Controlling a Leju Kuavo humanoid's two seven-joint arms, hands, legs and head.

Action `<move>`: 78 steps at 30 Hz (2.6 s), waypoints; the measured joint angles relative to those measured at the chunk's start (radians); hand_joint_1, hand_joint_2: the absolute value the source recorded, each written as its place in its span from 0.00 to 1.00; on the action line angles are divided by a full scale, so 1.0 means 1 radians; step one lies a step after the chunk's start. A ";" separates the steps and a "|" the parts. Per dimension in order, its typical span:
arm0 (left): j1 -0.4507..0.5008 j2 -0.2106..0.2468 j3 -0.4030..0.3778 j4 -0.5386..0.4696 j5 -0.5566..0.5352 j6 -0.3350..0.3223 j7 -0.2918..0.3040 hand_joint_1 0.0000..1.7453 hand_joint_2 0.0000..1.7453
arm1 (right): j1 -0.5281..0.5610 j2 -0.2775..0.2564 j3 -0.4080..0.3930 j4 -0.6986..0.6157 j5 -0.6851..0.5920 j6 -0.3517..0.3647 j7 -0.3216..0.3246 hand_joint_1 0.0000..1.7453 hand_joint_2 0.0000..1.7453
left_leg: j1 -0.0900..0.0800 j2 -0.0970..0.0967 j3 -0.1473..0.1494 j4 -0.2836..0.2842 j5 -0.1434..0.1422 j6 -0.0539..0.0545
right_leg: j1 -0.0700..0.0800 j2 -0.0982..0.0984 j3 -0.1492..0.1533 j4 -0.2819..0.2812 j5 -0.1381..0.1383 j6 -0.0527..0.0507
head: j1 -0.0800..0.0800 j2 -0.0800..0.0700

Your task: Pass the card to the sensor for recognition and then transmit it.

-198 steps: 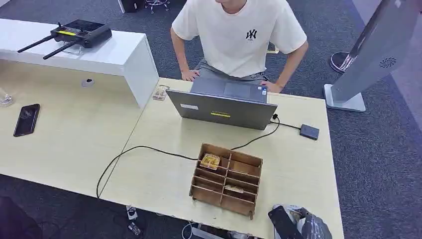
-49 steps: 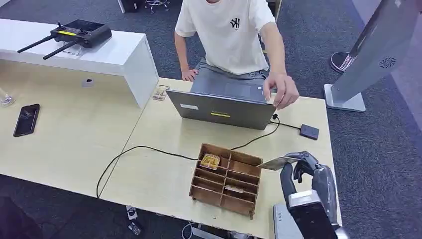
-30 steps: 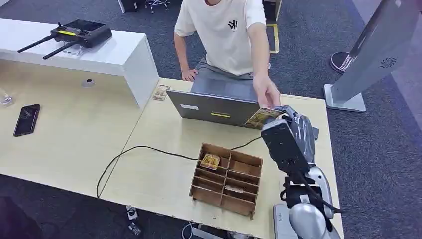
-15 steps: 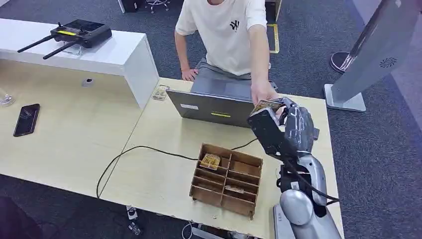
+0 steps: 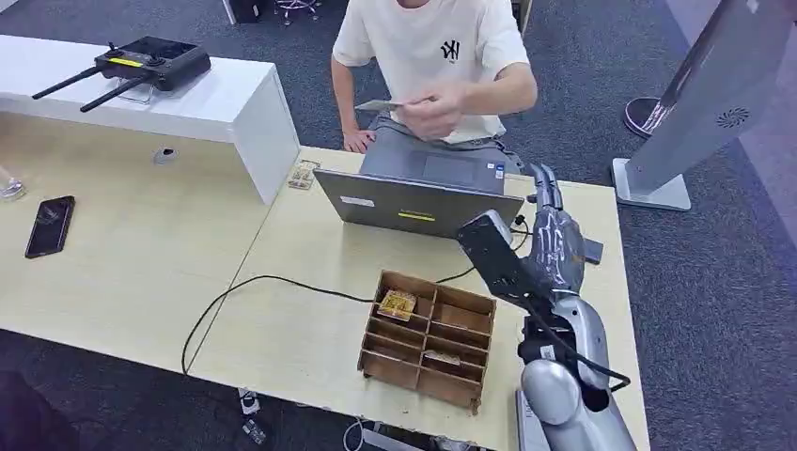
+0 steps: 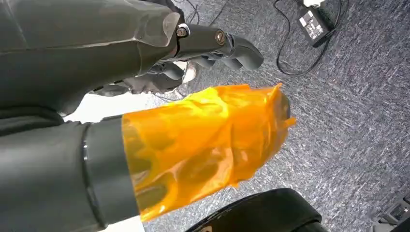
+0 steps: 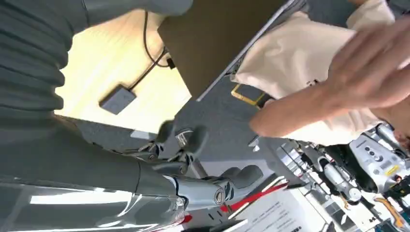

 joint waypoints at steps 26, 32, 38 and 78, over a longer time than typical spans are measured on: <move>0.022 -0.017 0.033 0.000 0.041 0.072 0.041 0.00 0.00 | 0.318 -0.024 0.012 -0.283 -0.321 -0.070 -0.251 0.00 1.00 | 0.000 0.000 0.000 0.000 -0.001 0.000 | 0.000 0.000 0.000 0.000 -0.001 0.000 | 0.001 0.000; 0.021 -0.028 0.048 0.000 0.048 0.084 0.043 0.00 0.00 | 0.402 -0.064 0.028 -0.329 -0.324 -0.058 -0.284 0.00 1.00 | 0.000 0.000 0.000 0.000 -0.001 0.000 | 0.000 0.000 0.000 -0.001 -0.001 0.000 | 0.000 0.000; 0.021 -0.032 0.056 0.000 0.053 0.087 0.039 0.00 0.00 | 0.454 -0.115 0.058 -0.349 -0.293 -0.074 -0.285 0.00 1.00 | 0.000 0.000 0.000 0.000 -0.001 0.000 | 0.000 0.000 0.000 -0.001 -0.001 0.000 | 0.000 0.000; 0.019 -0.048 0.068 0.000 0.029 0.100 0.032 0.00 0.00 | 0.442 -0.203 0.217 -0.219 0.186 -0.242 -0.113 0.16 1.00 | 0.000 0.000 0.000 0.000 -0.001 0.000 | 0.000 0.000 0.000 -0.001 -0.001 0.000 | 0.000 0.000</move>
